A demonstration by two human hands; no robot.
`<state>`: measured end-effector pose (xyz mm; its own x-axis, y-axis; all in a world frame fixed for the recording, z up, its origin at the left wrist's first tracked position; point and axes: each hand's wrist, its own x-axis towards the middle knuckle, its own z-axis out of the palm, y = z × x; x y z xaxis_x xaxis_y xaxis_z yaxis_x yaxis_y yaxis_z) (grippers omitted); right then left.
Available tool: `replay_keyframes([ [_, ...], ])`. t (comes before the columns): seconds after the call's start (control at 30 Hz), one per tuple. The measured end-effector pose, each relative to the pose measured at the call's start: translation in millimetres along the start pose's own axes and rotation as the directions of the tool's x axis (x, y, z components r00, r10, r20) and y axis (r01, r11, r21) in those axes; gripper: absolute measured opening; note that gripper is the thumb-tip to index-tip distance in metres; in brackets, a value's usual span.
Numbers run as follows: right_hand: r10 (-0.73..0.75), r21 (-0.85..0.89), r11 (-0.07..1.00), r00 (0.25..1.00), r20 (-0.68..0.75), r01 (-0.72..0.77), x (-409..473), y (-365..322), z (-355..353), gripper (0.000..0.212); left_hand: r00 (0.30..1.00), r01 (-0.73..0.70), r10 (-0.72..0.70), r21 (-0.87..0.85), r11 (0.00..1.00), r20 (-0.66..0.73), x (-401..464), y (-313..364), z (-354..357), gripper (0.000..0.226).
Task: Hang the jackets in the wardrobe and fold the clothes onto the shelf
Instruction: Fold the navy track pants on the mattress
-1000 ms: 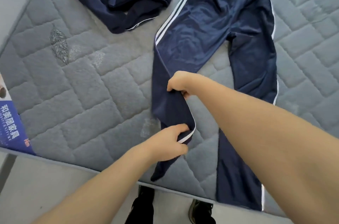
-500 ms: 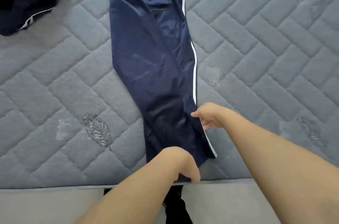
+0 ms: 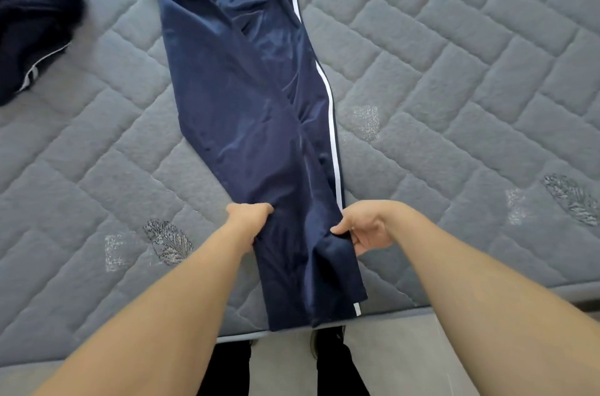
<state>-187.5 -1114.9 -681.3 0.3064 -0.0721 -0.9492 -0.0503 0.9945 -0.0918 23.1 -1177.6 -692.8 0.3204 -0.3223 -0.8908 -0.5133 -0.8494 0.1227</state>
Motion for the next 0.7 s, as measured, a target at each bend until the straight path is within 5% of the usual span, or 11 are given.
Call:
replay_keyframes([
  [0.13,0.106,-0.272,0.948,0.970,-0.218,-0.165,16,18,12,0.028,0.937,-0.216,0.166,-0.136,0.967,-0.306,13,-10,11,0.037],
  [0.23,0.067,-0.609,0.744,0.937,-0.342,-0.275,10,7,22,0.023,0.924,-0.302,0.243,-0.174,0.937,-0.294,21,-7,0,0.026],
  [0.33,-0.001,-0.815,0.476,0.927,-0.376,-0.331,2,-21,29,0.022,0.922,-0.320,0.340,0.127,0.939,-0.187,23,4,-25,0.028],
  [0.47,-0.308,-0.737,0.606,0.766,-0.563,-0.298,0,-75,35,0.032,0.874,-0.438,0.487,0.438,0.785,0.000,28,40,-62,0.021],
  [0.7,-0.588,-0.754,0.654,0.592,-0.551,-0.052,24,-218,43,0.041,0.768,-0.560,0.639,0.443,0.700,-0.040,60,171,-116,0.018],
])
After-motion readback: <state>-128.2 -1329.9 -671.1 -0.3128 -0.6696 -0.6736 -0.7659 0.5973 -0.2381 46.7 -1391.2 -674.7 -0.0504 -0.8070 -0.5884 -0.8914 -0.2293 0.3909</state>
